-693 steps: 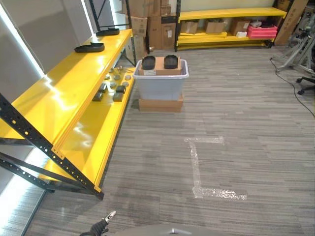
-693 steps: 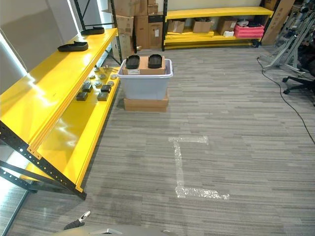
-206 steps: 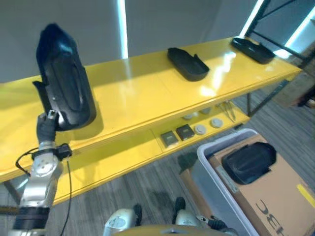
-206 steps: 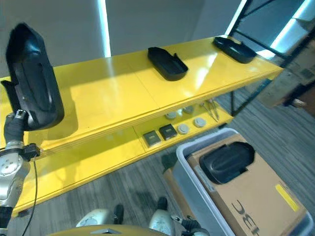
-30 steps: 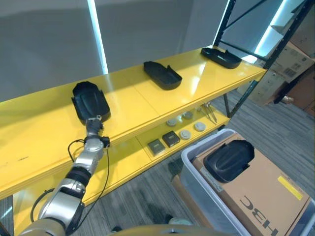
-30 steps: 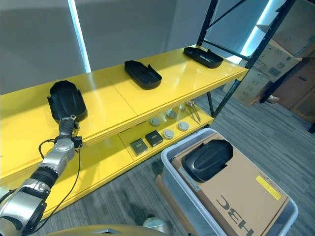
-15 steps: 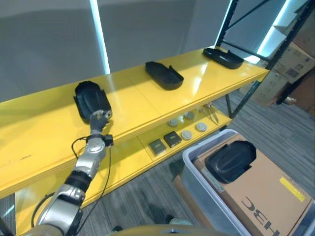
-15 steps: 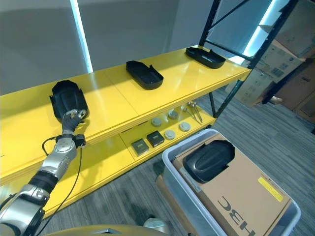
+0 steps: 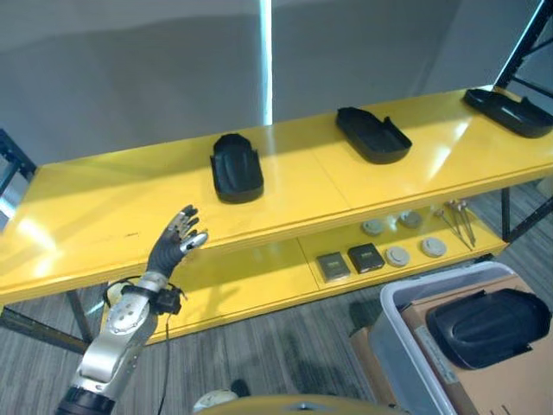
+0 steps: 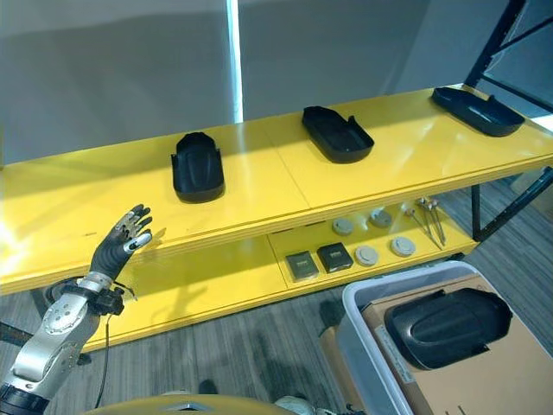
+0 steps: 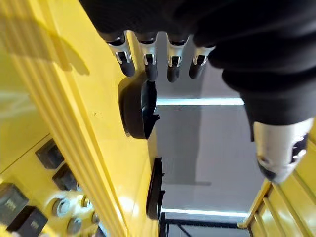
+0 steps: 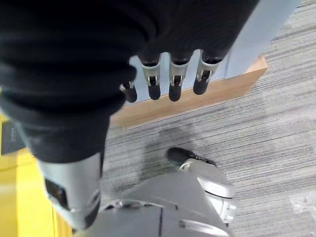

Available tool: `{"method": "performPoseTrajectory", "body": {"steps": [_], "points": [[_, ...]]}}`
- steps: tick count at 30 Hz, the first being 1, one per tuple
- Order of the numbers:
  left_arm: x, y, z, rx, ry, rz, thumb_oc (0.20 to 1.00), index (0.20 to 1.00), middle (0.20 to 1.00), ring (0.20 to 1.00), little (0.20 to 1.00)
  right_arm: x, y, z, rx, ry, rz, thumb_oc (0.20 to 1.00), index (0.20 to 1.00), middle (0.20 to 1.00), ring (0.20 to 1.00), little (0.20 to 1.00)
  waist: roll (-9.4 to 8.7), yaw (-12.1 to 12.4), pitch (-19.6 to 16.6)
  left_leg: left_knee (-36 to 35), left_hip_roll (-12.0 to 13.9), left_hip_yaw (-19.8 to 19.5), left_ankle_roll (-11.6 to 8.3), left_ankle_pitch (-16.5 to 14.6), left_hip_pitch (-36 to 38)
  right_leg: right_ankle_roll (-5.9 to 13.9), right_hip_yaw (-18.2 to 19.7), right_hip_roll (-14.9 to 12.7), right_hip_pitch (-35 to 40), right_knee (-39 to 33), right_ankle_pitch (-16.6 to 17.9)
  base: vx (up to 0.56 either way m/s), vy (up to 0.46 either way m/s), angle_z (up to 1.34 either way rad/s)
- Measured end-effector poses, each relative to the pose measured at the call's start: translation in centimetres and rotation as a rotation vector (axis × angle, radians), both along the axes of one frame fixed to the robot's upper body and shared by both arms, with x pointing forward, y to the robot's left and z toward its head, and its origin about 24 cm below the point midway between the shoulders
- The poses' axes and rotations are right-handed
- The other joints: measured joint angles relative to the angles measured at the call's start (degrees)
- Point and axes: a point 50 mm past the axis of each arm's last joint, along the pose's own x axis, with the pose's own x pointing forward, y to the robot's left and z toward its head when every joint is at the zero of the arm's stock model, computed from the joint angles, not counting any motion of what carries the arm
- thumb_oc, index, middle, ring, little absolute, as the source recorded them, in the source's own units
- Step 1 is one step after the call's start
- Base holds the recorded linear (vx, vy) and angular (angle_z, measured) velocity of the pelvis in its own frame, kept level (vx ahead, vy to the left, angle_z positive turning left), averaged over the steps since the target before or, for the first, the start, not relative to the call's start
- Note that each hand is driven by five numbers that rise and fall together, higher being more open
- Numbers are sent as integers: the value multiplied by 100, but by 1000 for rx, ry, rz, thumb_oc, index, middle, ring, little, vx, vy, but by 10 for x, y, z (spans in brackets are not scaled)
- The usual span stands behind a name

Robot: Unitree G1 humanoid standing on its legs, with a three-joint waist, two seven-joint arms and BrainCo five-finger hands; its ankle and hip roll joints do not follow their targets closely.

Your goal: Move parts from the plastic box to the shelf.

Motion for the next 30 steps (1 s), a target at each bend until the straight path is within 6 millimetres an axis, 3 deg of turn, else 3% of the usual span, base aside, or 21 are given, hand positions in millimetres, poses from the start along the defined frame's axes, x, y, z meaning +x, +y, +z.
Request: {"method": "performPoseTrajectory", "body": {"steps": [3, 5, 7, 8, 9, 10, 11, 13, 14, 16, 18, 20, 21, 23, 24, 25, 26, 28, 29, 30], "points": [[-2, -1, 3, 16, -13, -73, 1000, 1000, 1000, 1000, 1000, -5, 9, -3, 11, 4, -50, 1000, 1000, 1000, 1000, 1000, -82, -77, 99, 5, -74, 201, -2, 12, 8, 36, -33, -58, -152, 56, 186, -160, 8, -34], [-6, 3, 1, 26, 3, -78, 1000, 1000, 1000, 1000, 1000, 2, 7, -3, -10, -7, -57, 1000, 1000, 1000, 1000, 1000, -10, 31, 214, -37, 106, 880, 75, -34, 47, 43, -832, -245, -387, 98, 241, -213, 15, -128], [-8, 6, -3, 5, 24, -59, 1000, 1000, 1000, 1000, 1000, 4, 5, -3, -25, -7, -29, 1000, 1000, 1000, 1000, 1000, 23, 70, 212, -9, 358, 1569, 116, -4, 15, 155, -1912, -491, -798, 1070, -47, -192, -39, -146], [-10, 7, -5, -1, 34, -46, 1000, 1000, 1000, 1000, 1000, 5, 5, -3, -29, -9, -17, 1000, 1000, 1000, 1000, 1000, 1, 85, 191, 32, 449, 1753, 113, -55, 39, 93, -2223, -551, -929, 1466, -176, -115, -169, -205], [-11, 12, -15, 12, 80, -10, 1000, 1000, 1000, 1000, 1000, 5, 8, -4, -19, -3, 35, 1000, 1000, 1000, 1000, 1000, -238, 146, 70, 375, 617, 2271, -117, -249, 44, -159, -2669, -598, -1051, 1801, -347, -45, -270, -211], [-11, 16, -20, 21, 102, 11, 1000, 1000, 1000, 1000, 1000, 5, 10, -4, -16, 1, 56, 1000, 1000, 1000, 1000, 1000, -412, 135, 44, 637, 524, 2077, -173, -473, -30, -572, -2635, -501, -1043, 1435, -276, 1, -351, -211], [-10, 15, -26, 12, 124, 39, 1000, 1000, 1000, 1000, 1000, 8, 4, -3, -30, -11, 58, 1000, 1000, 1000, 1000, 1000, -381, 10, 79, 802, 545, 1625, -214, -650, -120, -669, -2464, -278, -1035, 1176, -179, 25, -305, -162], [-3, 12, -46, -18, 186, 123, 1000, 1000, 1000, 1000, 1000, 2, -10, -1, -67, 3, 16, 1000, 1000, 1000, 1000, 1000, -37, -130, 81, 966, 912, 1670, -298, -732, -140, -644, -2211, 99, -963, 987, -382, 44, -265, -178], [3, 11, -48, -28, 192, 144, 1000, 1000, 1000, 1000, 1000, -7, -11, -2, -68, 34, 7, 1000, 1000, 1000, 1000, 1000, -82, -216, 57, 1015, 913, 1704, -298, -725, -126, -557, -2153, 4, -934, 1065, -367, 72, -271, -137], [12, 7, -52, -52, 200, 178, 1000, 1000, 1000, 1000, 1000, -32, -13, -5, -73, 110, -17, 1000, 1000, 1000, 1000, 1000, -108, -448, 56, 1066, 997, 1641, -331, -717, -95, -637, -2165, 113, -985, 1043, -284, 90, -216, -45], [18, -2, -64, -94, 249, 199, 1000, 1000, 1000, 1000, 1000, -45, -17, -4, -84, 136, -45, 1000, 1000, 1000, 1000, 1000, -90, -601, 27, 1240, 1156, 1614, -315, -612, -1, -851, -2022, 290, -980, 1043, -416, 91, -152, -45], [13, -6, -74, -109, 298, 215, 1000, 1000, 1000, 1000, 1000, -44, -19, -4, -97, 138, -28, 1000, 1000, 1000, 1000, 1000, -158, -569, -11, 1418, 1267, 1507, -288, -577, 2, -1012, -1828, 392, -1013, 1048, -459, 98, -104, -83], [13, -8, -75, -107, 302, 213, 1000, 1000, 1000, 1000, 1000, -43, -19, -4, -101, 137, -18, 1000, 1000, 1000, 1000, 1000, -181, -600, -5, 1592, 1287, 1243, -380, -486, 20, -1056, -1739, 476, -1067, 1034, -493, 99, -65, -81], [4, 3, -90, -60, 353, 274, 1000, 1000, 1000, 1000, 1000, -34, -23, -5, -114, 143, -5, 1000, 1000, 1000, 1000, 1000, -321, -279, -26, 2984, 1420, -200, -477, -394, -536, -1145, -866, 758, -1088, 873, -405, 59, 62, -141], [-4, 7, -99, -52, 394, 301, 1000, 1000, 1000, 1000, 1000, -27, -31, -1, -135, 129, 2, 1000, 1000, 1000, 1000, 1000, -291, -175, -46, 3646, 1414, -953, -644, -510, -916, -1127, -636, 844, -1072, 699, -365, 1, 185, -177], [-12, 12, -106, -45, 425, 324, 1000, 1000, 1000, 1000, 1000, -18, -39, 2, -154, 101, 11, 1000, 1000, 1000, 1000, 1000, -242, -79, -42, 3747, 1242, -1505, -782, -661, -1108, -941, -410, 916, -1057, 546, -209, 27, 237, -145], [-18, 16, -112, -33, 452, 341, 1000, 1000, 1000, 1000, 1000, -12, -45, 5, -168, 85, 18, 1000, 1000, 1000, 1000, 1000, -202, -36, -47, 3516, 1099, -1792, -811, -780, -1157, -869, -294, 942, -1029, 430, -151, 57, 256, -129], [-31, 29, -124, 36, 504, 376, 1000, 1000, 1000, 1000, 1000, -1, -53, 9, -175, 55, 29, 1000, 1000, 1000, 1000, 1000, -118, 53, -75, 1978, 954, -1907, -758, -724, -918, -865, -206, 964, -948, 199, -2, 143, 291, -83], [-34, 34, -131, 127, 524, 371, 1000, 1000, 1000, 1000, 1000, 5, -55, 12, -180, 30, 23, 1000, 1000, 1000, 1000, 1000, 40, 29, 2, 736, 976, -1919, -821, -392, -808, -858, -140, 1074, -732, 38, 26, 135, 310, -30], [-35, 36, -135, 181, 539, 361, 1000, 1000, 1000, 1000, 1000, 7, -56, 12, -179, 23, 18, 1000, 1000, 1000, 1000, 1000, 89, 54, 46, 458, 984, -1969, -862, -197, -816, -879, -115, 1100, -647, 0, 13, 98, 275, -26]]}}
